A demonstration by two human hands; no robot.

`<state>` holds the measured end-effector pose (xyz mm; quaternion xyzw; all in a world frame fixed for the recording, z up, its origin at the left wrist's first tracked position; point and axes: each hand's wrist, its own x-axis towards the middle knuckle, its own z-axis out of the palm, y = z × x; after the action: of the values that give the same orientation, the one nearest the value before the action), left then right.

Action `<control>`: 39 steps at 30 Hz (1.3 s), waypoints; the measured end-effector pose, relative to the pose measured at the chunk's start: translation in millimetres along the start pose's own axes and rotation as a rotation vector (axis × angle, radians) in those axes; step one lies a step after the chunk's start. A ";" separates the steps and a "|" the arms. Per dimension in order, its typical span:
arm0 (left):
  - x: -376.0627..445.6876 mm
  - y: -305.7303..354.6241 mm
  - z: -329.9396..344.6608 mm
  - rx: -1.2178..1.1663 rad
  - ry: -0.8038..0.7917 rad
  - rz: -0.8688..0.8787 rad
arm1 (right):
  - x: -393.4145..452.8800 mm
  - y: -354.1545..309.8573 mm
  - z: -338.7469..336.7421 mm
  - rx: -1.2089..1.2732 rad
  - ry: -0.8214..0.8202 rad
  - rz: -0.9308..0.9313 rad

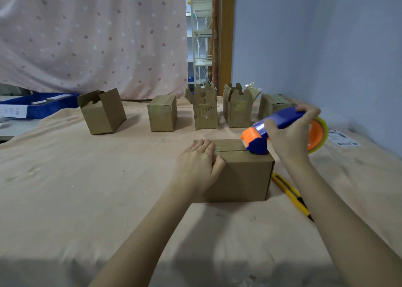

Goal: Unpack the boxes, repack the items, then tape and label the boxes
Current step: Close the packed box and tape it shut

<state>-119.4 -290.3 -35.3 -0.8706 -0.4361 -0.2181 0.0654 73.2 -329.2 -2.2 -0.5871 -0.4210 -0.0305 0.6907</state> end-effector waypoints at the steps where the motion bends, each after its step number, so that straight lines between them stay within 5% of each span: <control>1: 0.6 -0.1 0.2 -0.003 0.006 0.004 | 2.4 0.9 -3.7 -0.017 -0.013 -0.017; 14: 20.3 22.3 -15.5 0.033 -0.103 0.007 | 4.3 -22.1 11.3 -0.472 -0.255 -0.324; 23: 21.9 38.9 -0.7 -0.006 -0.242 0.149 | 3.1 -22.3 9.5 -0.535 -0.307 -0.285; 39: 18.2 39.5 -5.5 0.017 -0.182 0.121 | 7.4 5.4 -3.0 -0.134 -0.097 -0.069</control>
<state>-80.6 -302.8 -19.4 -0.9109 -0.3888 -0.1302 0.0462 82.4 -326.7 -1.7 -0.6178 -0.4709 -0.0539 0.6274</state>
